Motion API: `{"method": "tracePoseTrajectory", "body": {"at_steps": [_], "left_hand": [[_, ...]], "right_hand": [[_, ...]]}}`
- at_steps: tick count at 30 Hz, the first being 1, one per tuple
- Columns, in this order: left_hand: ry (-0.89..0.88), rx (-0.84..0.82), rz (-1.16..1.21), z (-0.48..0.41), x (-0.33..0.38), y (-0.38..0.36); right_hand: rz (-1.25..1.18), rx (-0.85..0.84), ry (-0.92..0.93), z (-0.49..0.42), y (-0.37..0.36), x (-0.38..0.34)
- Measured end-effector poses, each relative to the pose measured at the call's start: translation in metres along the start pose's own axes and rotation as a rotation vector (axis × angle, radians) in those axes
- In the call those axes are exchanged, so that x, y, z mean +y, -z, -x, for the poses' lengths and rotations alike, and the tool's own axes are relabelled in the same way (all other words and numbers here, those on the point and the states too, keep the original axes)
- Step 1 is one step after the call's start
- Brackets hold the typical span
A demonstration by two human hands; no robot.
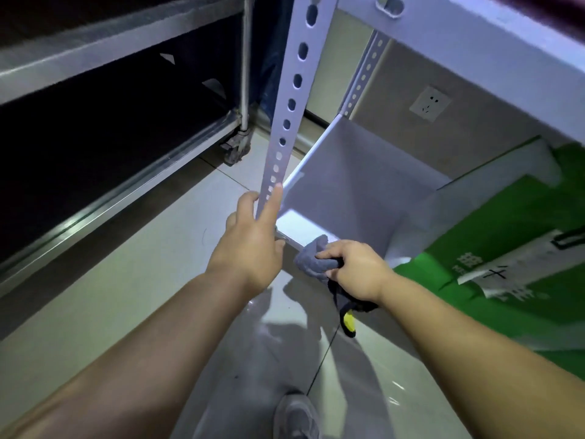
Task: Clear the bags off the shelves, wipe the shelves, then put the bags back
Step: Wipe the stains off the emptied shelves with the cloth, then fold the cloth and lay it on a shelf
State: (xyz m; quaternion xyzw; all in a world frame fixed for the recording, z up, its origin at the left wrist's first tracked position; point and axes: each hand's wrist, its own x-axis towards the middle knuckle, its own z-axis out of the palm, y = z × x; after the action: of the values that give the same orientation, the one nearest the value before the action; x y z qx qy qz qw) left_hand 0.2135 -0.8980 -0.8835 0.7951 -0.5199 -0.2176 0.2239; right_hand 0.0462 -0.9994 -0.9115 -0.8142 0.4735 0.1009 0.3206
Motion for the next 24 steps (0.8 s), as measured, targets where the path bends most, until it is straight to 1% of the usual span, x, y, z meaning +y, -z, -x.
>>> {"method": "tracePoseTrajectory", "body": {"at_steps": [2, 4, 6, 10, 12, 14, 18, 19, 21, 24], "left_hand": [[0.017, -0.084, -0.003, 0.026, 0.006, 0.014], [0.049, -0.138, 0.053, 0.052, 0.015, 0.033], [0.075, -0.194, 0.105, 0.078, 0.028, 0.055], [0.05, -0.28, 0.192, 0.128, 0.062, 0.113], [0.027, -0.327, 0.263, 0.151, 0.081, 0.144], [-0.002, -0.315, 0.33, 0.173, 0.102, 0.177], [-0.029, -0.205, 0.424, 0.211, 0.143, 0.238], [-0.065, -0.184, 0.42, 0.22, 0.154, 0.252], [-0.199, -0.151, 0.353, 0.234, 0.178, 0.275], [-0.364, -0.107, 0.237, 0.254, 0.215, 0.304]], "right_hand": [[-0.066, -0.006, 0.021, 0.031, 0.009, -0.013], [-0.159, -0.023, 0.036, 0.068, 0.02, -0.031], [-0.24, -0.001, 0.046, 0.106, 0.034, -0.049], [-0.458, 0.05, 0.053, 0.187, 0.068, -0.09], [-0.496, 0.088, 0.084, 0.227, 0.088, -0.11], [-0.522, 0.129, 0.118, 0.265, 0.109, -0.13], [-0.593, 0.17, 0.154, 0.336, 0.148, -0.162], [-0.619, 0.175, 0.153, 0.353, 0.158, -0.169], [-0.64, 0.208, 0.144, 0.382, 0.177, -0.18], [-0.579, 0.336, 0.18, 0.424, 0.202, -0.191]]}}
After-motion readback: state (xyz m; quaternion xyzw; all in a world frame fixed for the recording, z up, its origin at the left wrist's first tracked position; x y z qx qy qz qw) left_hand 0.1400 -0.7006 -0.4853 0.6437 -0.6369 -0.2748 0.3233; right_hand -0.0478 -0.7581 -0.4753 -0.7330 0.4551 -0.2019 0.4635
